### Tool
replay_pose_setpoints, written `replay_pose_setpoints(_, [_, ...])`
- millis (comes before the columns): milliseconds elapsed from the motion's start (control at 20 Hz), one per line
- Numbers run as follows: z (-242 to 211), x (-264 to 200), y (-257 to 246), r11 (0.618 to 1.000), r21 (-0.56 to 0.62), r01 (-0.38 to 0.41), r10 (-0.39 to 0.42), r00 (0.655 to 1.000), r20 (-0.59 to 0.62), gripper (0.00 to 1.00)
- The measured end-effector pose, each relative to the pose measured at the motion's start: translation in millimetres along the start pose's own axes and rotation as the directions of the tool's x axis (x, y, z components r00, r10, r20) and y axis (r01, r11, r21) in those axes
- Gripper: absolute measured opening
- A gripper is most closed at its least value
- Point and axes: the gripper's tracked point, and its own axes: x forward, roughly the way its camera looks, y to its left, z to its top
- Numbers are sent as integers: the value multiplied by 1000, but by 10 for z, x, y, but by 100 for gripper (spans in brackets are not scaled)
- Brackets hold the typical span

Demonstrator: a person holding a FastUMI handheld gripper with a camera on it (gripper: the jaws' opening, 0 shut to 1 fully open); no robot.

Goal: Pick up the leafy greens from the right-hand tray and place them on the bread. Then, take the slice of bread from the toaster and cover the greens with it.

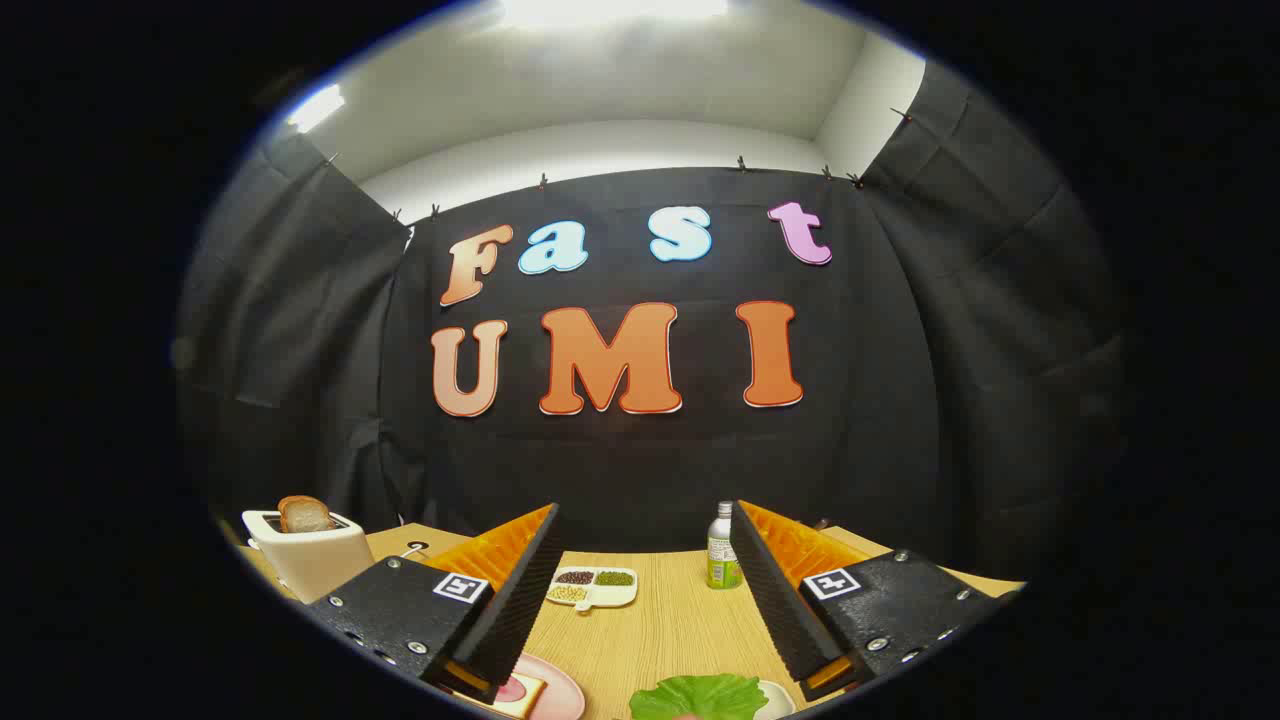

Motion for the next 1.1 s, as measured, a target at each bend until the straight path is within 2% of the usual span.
replay_pose_setpoints(550, [20, 11, -11, 1000, -4, 5, -4, 1000, 6, 98])
replay_pose_setpoints(850, [153, -44, 89, 999, 23, -39, 37, 998, 48, 99])
replay_pose_setpoints(1100, [97, -19, -19, 1000, 13, -11, 10, 999, 32, 98])
